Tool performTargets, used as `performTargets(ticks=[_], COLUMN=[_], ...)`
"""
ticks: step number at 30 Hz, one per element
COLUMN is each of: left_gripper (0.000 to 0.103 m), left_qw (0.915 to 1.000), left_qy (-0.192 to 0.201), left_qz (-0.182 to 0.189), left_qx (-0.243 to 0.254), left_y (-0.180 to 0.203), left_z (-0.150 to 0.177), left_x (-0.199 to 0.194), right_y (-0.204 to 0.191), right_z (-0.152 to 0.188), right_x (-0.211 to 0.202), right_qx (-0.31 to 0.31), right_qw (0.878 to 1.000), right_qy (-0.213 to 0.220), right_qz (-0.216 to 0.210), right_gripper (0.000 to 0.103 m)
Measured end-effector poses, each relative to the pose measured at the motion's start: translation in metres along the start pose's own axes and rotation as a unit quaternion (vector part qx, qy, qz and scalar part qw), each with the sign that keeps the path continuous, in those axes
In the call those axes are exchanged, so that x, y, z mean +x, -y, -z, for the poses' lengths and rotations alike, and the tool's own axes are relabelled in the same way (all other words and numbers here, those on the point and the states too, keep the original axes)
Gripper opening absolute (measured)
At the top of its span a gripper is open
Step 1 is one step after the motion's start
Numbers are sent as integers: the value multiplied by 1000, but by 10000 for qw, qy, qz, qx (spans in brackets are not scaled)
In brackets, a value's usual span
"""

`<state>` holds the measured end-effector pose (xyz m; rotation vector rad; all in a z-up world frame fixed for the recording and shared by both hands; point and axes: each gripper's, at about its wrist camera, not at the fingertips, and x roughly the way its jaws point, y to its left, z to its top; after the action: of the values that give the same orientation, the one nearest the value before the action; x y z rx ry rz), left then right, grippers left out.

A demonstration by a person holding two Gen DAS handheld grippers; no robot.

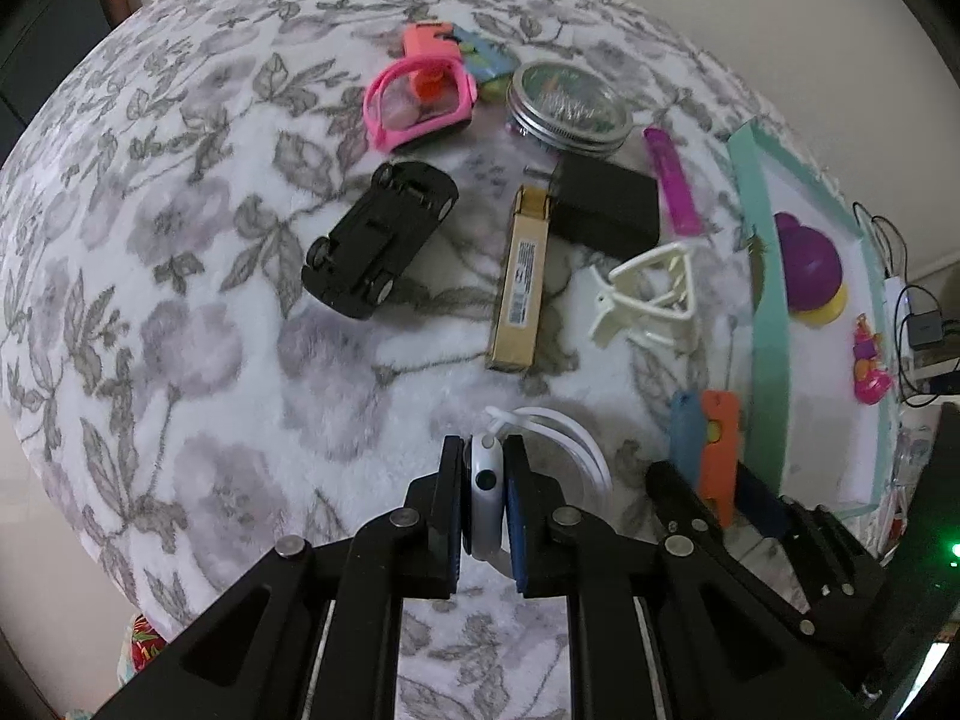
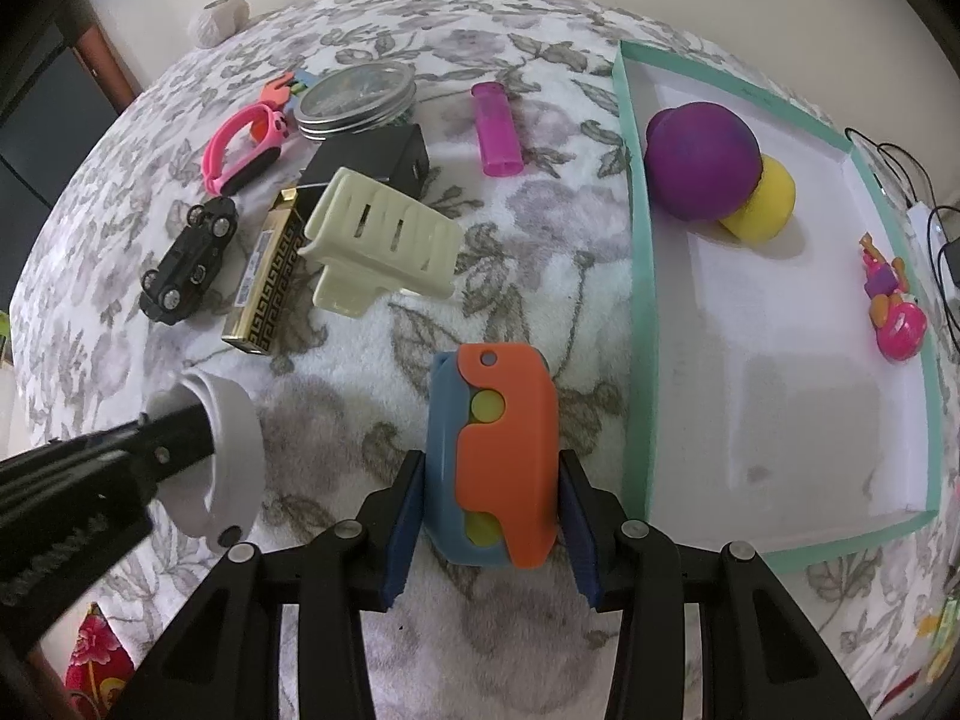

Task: Organize rigid objects
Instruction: 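Close the left tool on the earbud case while the right tool grips the orange-and-blue toy, then carry both held items over the teal tray and lower them inside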

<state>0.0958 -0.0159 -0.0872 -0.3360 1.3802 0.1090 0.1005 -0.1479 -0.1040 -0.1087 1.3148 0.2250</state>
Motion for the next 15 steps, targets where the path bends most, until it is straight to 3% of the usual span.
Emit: performTargets(ticks=[6, 15], left_gripper=[13, 13], left_qw=[9998, 9973], left_qy=[165, 717], left_qz=[32, 151], left_qx=[-57, -104], left_y=[-1, -6], left_z=[-3, -12], left_x=[-15, -54], right_y=[5, 15], right_z=[-1, -3], right_x=[-3, -28], right_qx=[110, 358], right_qw=[9999, 9982], right_qy=[17, 280], right_qz=[-94, -394], right_gripper=[45, 45])
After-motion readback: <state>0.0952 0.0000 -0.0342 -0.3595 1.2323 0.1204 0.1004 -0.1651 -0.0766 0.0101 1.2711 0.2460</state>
